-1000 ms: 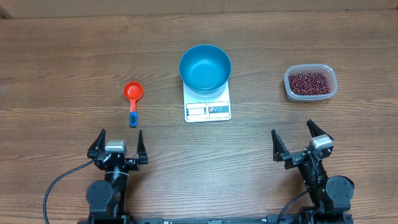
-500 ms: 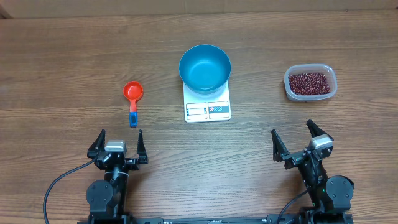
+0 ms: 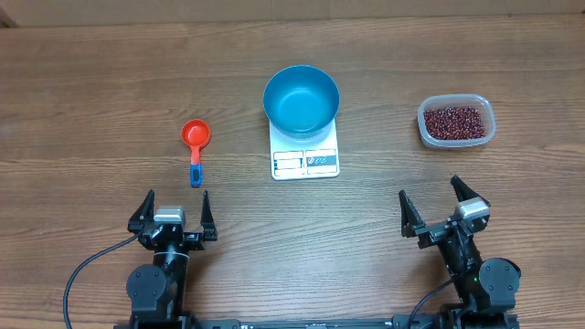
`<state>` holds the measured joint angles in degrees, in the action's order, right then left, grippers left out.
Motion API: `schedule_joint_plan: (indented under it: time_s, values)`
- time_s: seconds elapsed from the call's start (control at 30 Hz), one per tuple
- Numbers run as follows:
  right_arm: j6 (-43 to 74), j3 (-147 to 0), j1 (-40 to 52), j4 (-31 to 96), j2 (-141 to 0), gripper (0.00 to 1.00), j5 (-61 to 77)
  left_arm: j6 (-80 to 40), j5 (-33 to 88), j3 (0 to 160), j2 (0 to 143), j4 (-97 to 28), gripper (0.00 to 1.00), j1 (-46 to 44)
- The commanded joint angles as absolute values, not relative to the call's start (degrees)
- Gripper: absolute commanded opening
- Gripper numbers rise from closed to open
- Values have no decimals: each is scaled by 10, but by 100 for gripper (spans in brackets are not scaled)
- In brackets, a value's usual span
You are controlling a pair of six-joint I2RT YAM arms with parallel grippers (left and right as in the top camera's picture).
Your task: Scoop item into bowl and weigh 150g on scale
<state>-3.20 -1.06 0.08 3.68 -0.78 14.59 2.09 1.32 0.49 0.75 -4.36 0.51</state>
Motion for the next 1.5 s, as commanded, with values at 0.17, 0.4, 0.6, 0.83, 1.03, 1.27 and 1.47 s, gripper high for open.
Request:
schedule_joint_plan:
  time_s: [0.17, 0.4, 0.6, 0.83, 1.03, 1.27, 1.47]
  values:
    - [-30, -4, -1, 36, -2, 100, 142, 28, 8, 3, 2, -45, 100, 8]
    - [-30, -4, -1, 36, -2, 100, 142, 27, 11, 3, 2, -45, 100, 8]
    - [-30, -4, -1, 36, -2, 100, 142, 28, 11, 3, 3, -45, 100, 8]
    - [-30, -4, -1, 36, -2, 100, 142, 26, 11, 3, 3, -45, 100, 8]
    - [-30, -4, -1, 36, -2, 100, 142, 26, 11, 3, 3, -45, 100, 8]
    - [-30, -4, -1, 36, -2, 100, 142, 14, 11, 3, 3, -45, 100, 8]
    - [-30, -4, -1, 36, -2, 100, 142, -7, 11, 3, 3, -45, 100, 8]
